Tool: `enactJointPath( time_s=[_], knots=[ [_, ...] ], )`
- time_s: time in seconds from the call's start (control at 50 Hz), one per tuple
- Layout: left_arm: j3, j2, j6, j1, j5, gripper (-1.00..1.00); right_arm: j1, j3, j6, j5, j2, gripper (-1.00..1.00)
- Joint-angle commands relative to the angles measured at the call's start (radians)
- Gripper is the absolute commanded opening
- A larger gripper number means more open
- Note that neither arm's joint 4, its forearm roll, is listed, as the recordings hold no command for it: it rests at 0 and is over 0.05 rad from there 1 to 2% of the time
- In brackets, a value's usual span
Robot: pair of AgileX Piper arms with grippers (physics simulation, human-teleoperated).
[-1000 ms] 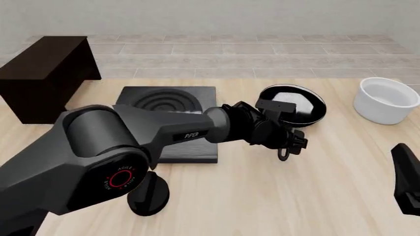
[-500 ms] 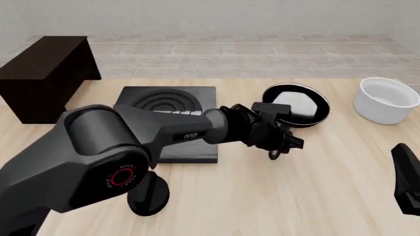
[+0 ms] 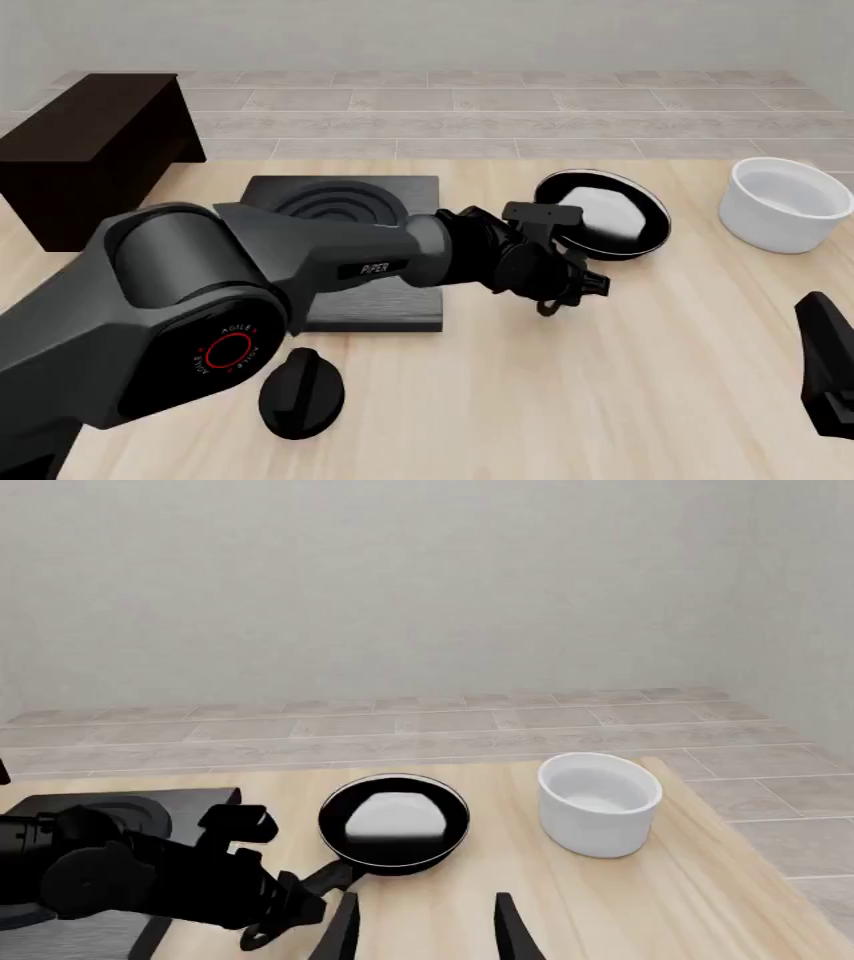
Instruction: Put the frying pan on top of the cabinet.
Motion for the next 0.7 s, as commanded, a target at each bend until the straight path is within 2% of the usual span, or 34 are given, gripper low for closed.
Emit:
enactJointPath(
  time_s=[0.02,0.26,0.5,0.56,0.7],
  knots=[
    [0.029,-0.055,0.026,0.023,-0.028,-1.00,0.001,0.000,-0.001,0.001,0.000,1.00],
    [0.068,-0.101,0.035,0.069,-0.058,-1.00,0.003,0.000,-0.005,0.002,0.000,1.00],
    [0.105,-0.139,-0.001,0.068,-0.096,-1.00,0.005,0.000,-0.009,0.003,0.000,1.00],
    [0.120,-0.148,-0.030,0.060,-0.115,-1.00,0.005,0.000,-0.010,0.004,0.000,1.00],
    [0.130,-0.165,-0.016,0.070,-0.123,-1.00,0.005,0.000,-0.010,0.004,0.000,1.00]
  ],
)
